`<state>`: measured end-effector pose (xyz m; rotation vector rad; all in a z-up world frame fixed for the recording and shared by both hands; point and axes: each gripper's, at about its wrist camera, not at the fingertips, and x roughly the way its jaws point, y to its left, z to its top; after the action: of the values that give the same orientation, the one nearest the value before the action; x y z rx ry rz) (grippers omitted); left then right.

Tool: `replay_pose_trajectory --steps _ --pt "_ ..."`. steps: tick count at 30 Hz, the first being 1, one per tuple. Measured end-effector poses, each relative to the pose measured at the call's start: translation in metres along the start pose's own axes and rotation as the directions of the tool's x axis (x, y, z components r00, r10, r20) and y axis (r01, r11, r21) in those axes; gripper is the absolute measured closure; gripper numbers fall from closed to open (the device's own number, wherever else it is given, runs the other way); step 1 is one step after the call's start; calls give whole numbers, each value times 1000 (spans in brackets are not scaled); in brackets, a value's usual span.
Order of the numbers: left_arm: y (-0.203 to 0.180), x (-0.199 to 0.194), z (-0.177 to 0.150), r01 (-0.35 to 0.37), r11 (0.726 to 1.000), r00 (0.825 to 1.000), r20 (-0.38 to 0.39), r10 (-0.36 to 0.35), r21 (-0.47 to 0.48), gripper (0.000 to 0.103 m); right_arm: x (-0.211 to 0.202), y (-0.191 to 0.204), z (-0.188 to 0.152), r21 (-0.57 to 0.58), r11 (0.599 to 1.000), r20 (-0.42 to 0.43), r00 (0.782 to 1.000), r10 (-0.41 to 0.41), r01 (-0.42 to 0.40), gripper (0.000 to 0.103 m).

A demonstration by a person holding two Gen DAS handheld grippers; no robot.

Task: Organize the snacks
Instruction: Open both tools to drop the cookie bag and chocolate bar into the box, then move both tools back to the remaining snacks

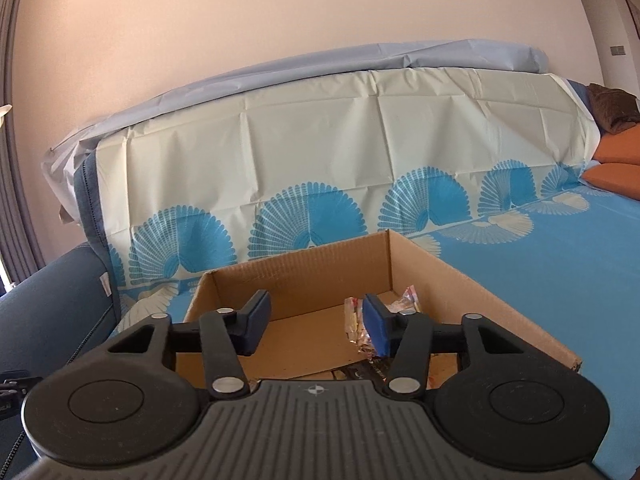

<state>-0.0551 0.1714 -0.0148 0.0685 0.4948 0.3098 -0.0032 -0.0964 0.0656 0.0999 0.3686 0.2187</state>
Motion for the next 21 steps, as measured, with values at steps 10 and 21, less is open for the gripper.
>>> replay_pose_trajectory --steps 10,21 --pt "35 10 1 19 989 999 -27 -23 -145 82 -15 50 -8 -54 984 -35 985 166 -168 67" --pt "39 24 1 41 986 999 -19 -44 -164 82 -11 118 -37 -181 900 -161 915 371 -397 66"
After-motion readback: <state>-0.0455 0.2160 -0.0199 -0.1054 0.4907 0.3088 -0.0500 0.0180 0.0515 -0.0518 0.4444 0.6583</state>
